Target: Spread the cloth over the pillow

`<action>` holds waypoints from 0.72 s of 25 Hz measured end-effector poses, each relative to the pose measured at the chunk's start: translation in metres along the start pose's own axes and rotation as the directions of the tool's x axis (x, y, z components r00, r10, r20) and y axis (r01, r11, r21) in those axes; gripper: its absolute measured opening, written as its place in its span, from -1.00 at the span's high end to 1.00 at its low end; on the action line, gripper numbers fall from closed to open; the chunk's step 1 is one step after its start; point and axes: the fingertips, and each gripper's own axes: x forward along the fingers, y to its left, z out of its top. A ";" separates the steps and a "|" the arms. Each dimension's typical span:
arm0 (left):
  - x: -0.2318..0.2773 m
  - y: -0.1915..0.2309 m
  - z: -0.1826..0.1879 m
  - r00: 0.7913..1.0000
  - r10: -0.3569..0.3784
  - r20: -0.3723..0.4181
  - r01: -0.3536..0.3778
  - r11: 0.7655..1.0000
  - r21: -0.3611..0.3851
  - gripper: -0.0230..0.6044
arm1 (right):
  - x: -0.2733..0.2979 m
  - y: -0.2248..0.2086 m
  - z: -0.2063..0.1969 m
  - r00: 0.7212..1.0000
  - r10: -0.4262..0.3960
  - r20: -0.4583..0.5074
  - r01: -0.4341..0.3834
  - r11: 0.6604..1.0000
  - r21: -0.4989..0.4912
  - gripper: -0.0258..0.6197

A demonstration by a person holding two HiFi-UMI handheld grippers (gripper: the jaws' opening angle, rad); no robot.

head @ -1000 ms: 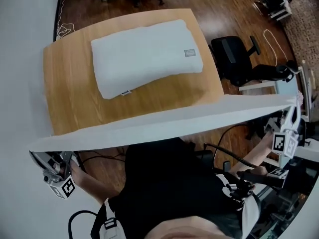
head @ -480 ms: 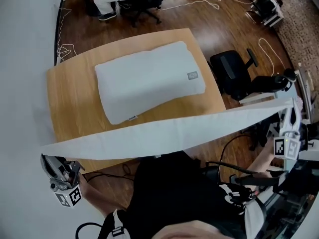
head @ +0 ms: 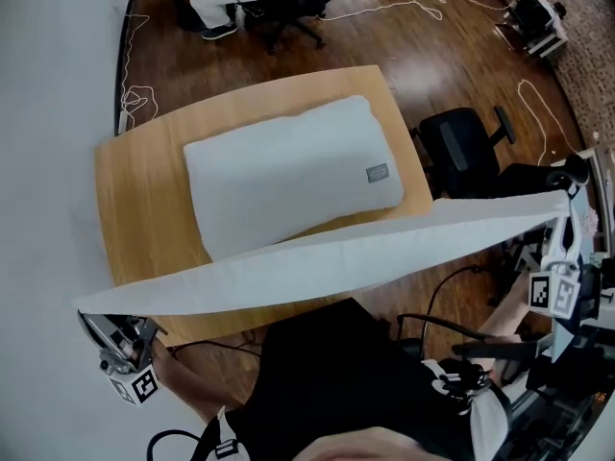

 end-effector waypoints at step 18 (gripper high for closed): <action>0.065 0.006 -0.012 1.000 -0.002 0.002 0.002 0.998 0.066 0.86 | 0.096 0.007 0.009 0.996 0.059 0.061 -0.055 0.996 -0.072 0.90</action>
